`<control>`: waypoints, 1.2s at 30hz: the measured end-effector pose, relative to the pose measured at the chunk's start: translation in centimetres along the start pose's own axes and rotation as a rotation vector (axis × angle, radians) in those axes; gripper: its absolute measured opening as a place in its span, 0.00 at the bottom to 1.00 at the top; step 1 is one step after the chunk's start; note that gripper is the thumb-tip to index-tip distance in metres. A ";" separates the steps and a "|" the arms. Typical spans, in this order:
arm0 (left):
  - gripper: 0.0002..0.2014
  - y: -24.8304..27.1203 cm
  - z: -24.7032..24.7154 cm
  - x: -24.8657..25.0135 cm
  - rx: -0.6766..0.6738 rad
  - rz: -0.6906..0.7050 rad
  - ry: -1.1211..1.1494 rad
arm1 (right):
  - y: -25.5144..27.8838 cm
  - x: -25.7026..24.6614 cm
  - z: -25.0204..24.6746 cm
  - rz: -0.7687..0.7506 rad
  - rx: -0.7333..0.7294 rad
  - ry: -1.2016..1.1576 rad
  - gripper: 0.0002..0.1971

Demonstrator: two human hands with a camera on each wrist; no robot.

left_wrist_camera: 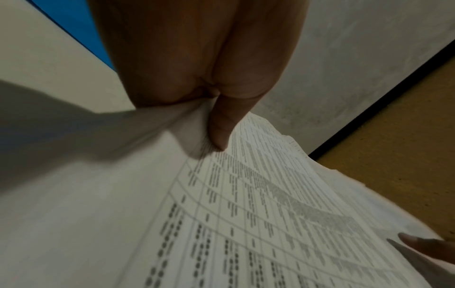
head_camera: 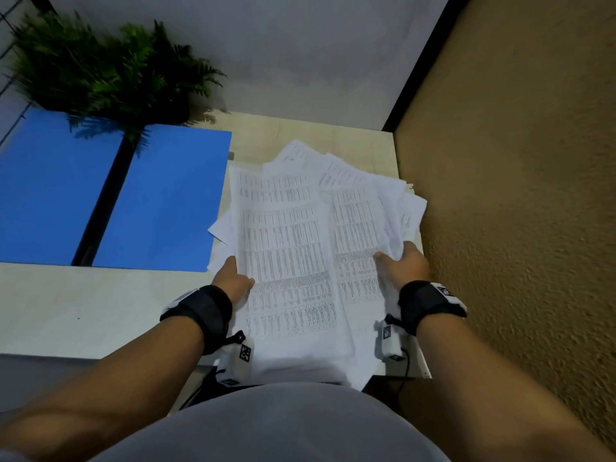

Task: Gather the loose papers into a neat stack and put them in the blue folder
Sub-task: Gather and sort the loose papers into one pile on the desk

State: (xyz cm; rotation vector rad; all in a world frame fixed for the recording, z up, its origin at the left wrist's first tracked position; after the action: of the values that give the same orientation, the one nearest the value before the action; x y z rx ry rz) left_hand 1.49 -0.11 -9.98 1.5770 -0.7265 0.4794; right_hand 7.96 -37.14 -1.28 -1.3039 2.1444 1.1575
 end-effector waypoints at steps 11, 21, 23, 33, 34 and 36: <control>0.17 -0.9 0.1 -0.8 -0.018 -0.027 0.000 | 1.3 -1.1 -2.4 0.029 0.012 0.112 0.12; 0.19 -0.3 0.0 0.1 -0.046 0.000 -0.033 | 9.0 -12.1 -14.8 -0.288 0.551 0.166 0.11; 0.21 -0.1 0.1 0.2 -0.047 0.016 -0.033 | 9.7 -13.9 -15.4 -0.395 0.534 0.037 0.10; 0.54 1.9 0.2 2.1 -0.052 -0.035 0.111 | 6.2 -6.4 4.4 -0.116 -0.185 0.083 0.09; 0.59 2.1 0.5 1.9 -0.081 -0.046 0.159 | 5.9 -4.9 5.9 -0.079 -0.235 0.103 0.15; 0.53 3.0 0.7 1.9 -0.089 -0.038 0.216 | 5.4 -3.0 7.1 -0.025 -0.229 0.070 0.22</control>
State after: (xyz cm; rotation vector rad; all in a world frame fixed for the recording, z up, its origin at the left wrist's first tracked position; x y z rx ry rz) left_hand 0.71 -1.24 -6.60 1.4275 -0.5452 0.5720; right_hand 4.19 -28.54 -1.01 -1.4832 2.0860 1.3995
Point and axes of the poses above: each hand's wrist, its own y-axis away from the middle knuckle, its own z-axis out of the palm, x = y × z, the point moved 9 cm from there along -y, towards the middle knuckle, and after that the axes turned 11 degrees about -x, right-handed, at the moved point
